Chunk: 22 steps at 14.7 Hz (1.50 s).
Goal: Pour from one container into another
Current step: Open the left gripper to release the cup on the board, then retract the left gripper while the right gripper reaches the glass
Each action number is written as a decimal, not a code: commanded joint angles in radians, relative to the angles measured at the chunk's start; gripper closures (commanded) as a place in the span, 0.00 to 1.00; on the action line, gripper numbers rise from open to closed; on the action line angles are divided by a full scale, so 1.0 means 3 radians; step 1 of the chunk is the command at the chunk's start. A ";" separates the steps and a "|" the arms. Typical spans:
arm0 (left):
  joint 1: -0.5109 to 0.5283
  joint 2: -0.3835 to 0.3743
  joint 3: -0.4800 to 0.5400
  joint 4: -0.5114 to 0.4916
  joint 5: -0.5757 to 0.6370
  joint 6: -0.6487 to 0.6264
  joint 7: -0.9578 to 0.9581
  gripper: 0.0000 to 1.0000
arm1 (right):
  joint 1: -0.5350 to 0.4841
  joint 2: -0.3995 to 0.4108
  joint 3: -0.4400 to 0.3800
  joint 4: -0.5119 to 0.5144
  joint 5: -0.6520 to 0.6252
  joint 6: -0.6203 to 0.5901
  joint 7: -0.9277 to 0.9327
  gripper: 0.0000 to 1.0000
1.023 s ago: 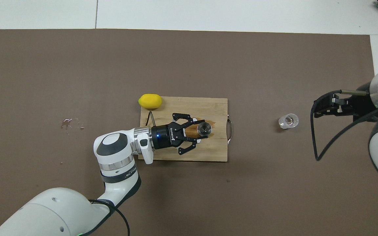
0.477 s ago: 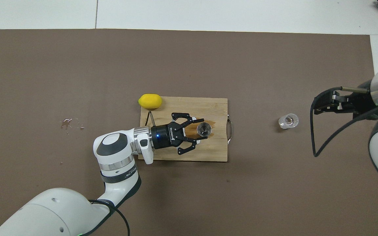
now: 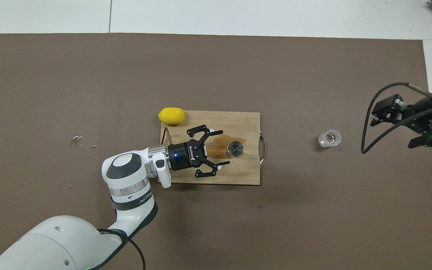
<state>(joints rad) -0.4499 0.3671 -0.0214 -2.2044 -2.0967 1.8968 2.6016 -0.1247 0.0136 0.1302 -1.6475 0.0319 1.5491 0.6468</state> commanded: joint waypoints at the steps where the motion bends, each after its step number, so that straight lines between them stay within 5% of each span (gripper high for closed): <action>1: 0.0190 -0.0262 -0.0005 -0.0245 0.0218 0.0003 0.0056 0.00 | -0.0264 0.0047 0.0026 -0.0199 0.0322 0.0194 0.0196 0.02; 11: 0.1207 -0.0462 0.0005 -0.0286 0.1776 -0.0487 -0.0045 0.00 | -0.0857 0.0670 0.0021 -0.0307 0.1223 0.0185 0.0687 0.05; 16: 0.1907 -0.0462 0.0010 0.0086 0.3059 -0.0932 -0.0168 0.00 | -0.1047 0.0870 0.0021 -0.0363 0.1468 0.0378 0.0886 0.05; 22: 0.2455 -0.0456 0.0010 0.0649 0.4129 -0.1454 -0.0398 0.00 | -0.1067 0.1186 0.0026 -0.0430 0.1760 0.0568 0.0953 0.03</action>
<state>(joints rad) 0.2600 0.2377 -0.0086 -2.0582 -0.9356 1.4985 2.5238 -0.4257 0.3364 0.1265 -1.7771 0.5176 1.7067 0.9212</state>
